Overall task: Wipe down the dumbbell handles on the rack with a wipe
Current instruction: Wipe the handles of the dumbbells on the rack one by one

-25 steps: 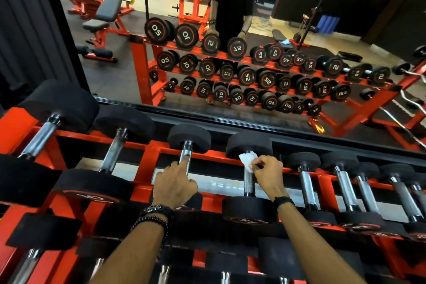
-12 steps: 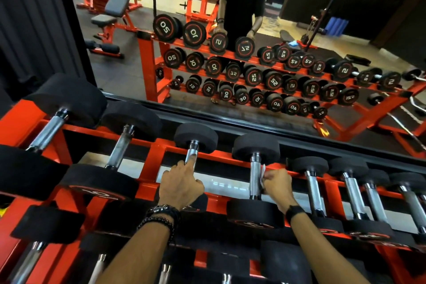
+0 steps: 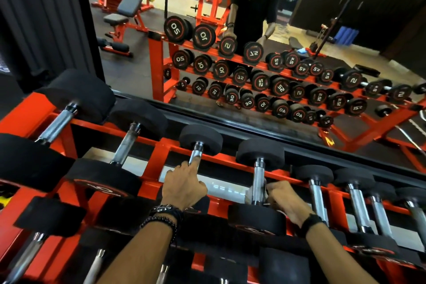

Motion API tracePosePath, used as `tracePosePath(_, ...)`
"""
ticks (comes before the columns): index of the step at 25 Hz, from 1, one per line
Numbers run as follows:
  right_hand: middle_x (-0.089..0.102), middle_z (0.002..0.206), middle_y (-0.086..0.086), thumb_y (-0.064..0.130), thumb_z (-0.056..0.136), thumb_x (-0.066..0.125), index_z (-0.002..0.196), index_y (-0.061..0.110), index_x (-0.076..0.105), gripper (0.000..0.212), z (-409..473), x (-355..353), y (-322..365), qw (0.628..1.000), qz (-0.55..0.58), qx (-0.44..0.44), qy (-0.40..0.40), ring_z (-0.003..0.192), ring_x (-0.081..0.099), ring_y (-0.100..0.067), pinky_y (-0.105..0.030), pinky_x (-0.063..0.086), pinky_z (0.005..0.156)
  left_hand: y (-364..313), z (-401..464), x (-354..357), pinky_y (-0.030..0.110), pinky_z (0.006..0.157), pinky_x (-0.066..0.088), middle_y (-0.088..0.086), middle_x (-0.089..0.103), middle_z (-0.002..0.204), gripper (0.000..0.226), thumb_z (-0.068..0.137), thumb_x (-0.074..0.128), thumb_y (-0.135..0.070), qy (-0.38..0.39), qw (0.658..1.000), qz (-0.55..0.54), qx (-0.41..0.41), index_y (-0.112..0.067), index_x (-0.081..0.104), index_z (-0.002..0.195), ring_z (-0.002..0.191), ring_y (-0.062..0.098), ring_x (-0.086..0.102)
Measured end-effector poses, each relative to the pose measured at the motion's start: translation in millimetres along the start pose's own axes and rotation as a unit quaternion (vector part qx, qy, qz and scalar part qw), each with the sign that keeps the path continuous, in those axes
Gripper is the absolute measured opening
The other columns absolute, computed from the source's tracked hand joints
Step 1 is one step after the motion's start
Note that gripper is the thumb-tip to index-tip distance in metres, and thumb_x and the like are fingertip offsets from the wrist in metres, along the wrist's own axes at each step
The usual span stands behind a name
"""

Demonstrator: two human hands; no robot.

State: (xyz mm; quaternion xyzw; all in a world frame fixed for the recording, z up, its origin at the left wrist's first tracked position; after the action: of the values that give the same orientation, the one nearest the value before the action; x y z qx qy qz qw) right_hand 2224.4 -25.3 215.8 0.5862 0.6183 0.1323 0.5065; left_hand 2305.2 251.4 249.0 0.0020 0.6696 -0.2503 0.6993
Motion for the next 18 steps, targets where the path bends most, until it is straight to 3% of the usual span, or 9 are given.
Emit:
tracePosePath(2,0.062,0.074,-0.019,-0.018,0.071,0.040,0.063,0.004,0.070,0.038,3.3,-4.1,4.7,0.996,0.091,0.010,0.021,0.064,0.060,-0.027,-0.034,0.050,0.062,0.3,1.1,1.2,0.033,0.075,0.039,0.001,0.051,0.100,0.075,0.084,0.050,-0.034,0.005,1.000,-0.001,-0.001,-0.022,0.025,0.153,0.092,0.022,0.057)
tracePosePath(5,0.063,0.081,-0.015,-0.012,0.080,0.044,0.086,-0.003,0.066,0.024,7.2,-0.4,31.0,0.972,0.231,-0.020,0.025,0.072,0.059,-0.024,-0.035,0.050,0.067,1.9,-0.9,0.9,0.036,0.079,0.044,0.002,0.054,0.103,0.076,0.083,0.051,-0.033,0.003,1.000,-0.007,-0.003,-0.023,0.024,0.154,0.094,0.023,0.057)
tracePosePath(7,0.065,0.087,-0.012,-0.002,0.087,0.052,0.103,-0.005,0.066,0.021,9.1,6.1,24.5,0.969,0.243,-0.005,0.051,0.075,0.063,-0.022,-0.033,0.050,0.067,2.0,0.3,0.0,0.036,0.080,0.044,0.002,0.055,0.104,0.076,0.084,0.051,-0.033,0.004,1.000,-0.010,0.001,-0.023,0.024,0.154,0.095,0.023,0.057)
tracePosePath(9,0.070,0.102,-0.014,0.013,0.093,0.058,0.114,0.000,0.068,0.027,2.1,12.9,4.9,0.969,0.209,0.028,0.131,0.087,0.068,-0.027,-0.036,0.054,0.077,1.2,-0.4,0.9,0.035,0.080,0.044,0.003,0.055,0.104,0.076,0.084,0.050,-0.033,-0.002,1.000,-0.008,0.002,-0.022,0.024,0.154,0.095,0.023,0.057)
tracePosePath(12,0.069,0.113,-0.019,0.026,0.092,0.063,0.117,0.002,0.069,0.035,4.0,10.2,-2.0,0.962,0.167,0.049,0.209,0.096,0.068,-0.031,-0.038,0.055,0.084,1.0,2.2,0.8,0.036,0.079,0.044,0.003,0.054,0.102,0.075,0.083,0.050,-0.033,0.003,1.000,-0.005,0.005,-0.021,0.025,0.153,0.093,0.024,0.057)
tracePosePath(15,0.068,0.099,-0.009,0.026,0.078,0.074,0.110,0.007,0.068,0.037,24.0,10.8,21.2,0.953,0.257,0.040,0.156,0.083,0.067,-0.023,-0.040,0.057,0.074,1.3,0.0,1.5,0.037,0.081,0.048,0.002,0.054,0.101,0.076,0.083,0.050,-0.033,0.008,1.000,-0.016,0.003,-0.022,0.024,0.153,0.093,0.023,0.057)
tracePosePath(18,0.069,0.094,-0.007,0.026,0.075,0.079,0.106,0.009,0.070,0.037,30.6,26.1,15.2,0.946,0.282,0.051,0.151,0.087,0.066,-0.023,-0.048,0.054,0.089,3.1,1.2,0.8,0.036,0.081,0.049,0.001,0.052,0.099,0.077,0.083,0.050,-0.033,0.015,1.000,-0.025,0.005,-0.023,0.023,0.154,0.091,0.022,0.056)
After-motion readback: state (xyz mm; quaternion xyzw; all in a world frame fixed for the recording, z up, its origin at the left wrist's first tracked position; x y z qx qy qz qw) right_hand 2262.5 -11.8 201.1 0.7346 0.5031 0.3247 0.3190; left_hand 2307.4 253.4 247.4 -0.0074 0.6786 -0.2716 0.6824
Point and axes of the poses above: each hand's wrist, its own z-axis towards the middle knuckle, its own x-axis out of the palm, y = z × x, the point moved 6 cm from there along z, towards the middle knuckle
